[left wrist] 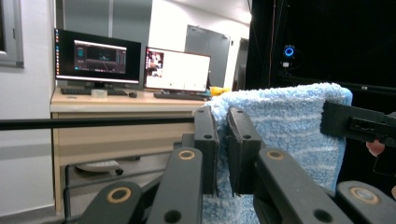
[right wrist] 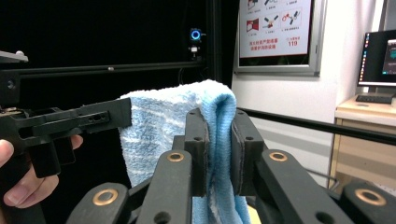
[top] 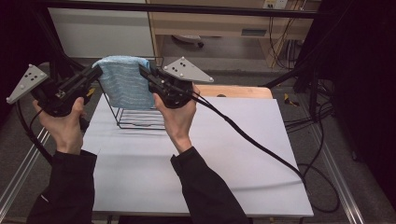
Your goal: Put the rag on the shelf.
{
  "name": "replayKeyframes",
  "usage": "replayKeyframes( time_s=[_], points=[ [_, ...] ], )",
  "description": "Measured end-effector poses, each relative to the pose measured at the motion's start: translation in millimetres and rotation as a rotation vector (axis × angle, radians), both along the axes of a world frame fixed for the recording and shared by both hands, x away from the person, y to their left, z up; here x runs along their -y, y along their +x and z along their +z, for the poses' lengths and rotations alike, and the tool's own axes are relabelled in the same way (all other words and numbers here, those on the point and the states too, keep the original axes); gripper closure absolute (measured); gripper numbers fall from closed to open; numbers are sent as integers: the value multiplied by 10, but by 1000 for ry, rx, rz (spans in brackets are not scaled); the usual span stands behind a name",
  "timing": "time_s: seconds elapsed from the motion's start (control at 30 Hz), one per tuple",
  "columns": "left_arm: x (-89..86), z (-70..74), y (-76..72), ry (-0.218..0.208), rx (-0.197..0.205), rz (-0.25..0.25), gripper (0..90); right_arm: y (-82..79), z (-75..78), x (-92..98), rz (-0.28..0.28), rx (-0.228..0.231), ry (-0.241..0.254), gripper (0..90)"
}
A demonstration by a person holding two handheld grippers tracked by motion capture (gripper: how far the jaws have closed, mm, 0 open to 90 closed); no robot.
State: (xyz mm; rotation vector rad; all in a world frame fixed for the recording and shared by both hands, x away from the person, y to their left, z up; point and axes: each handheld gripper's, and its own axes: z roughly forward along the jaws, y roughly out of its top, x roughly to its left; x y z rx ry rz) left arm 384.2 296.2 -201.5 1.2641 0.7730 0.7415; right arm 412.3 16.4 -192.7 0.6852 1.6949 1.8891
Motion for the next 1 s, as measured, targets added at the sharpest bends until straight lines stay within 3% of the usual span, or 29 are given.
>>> replayKeyframes(
  time_s=[0.3,1.0],
  points=[
    [-90,134,62,-33,24,13,835,92,190,-102,-3,33,-3,800],
    [-238,398,305,-19,31,78,835,408,408,-342,-9,63,-1,800]
  ],
)
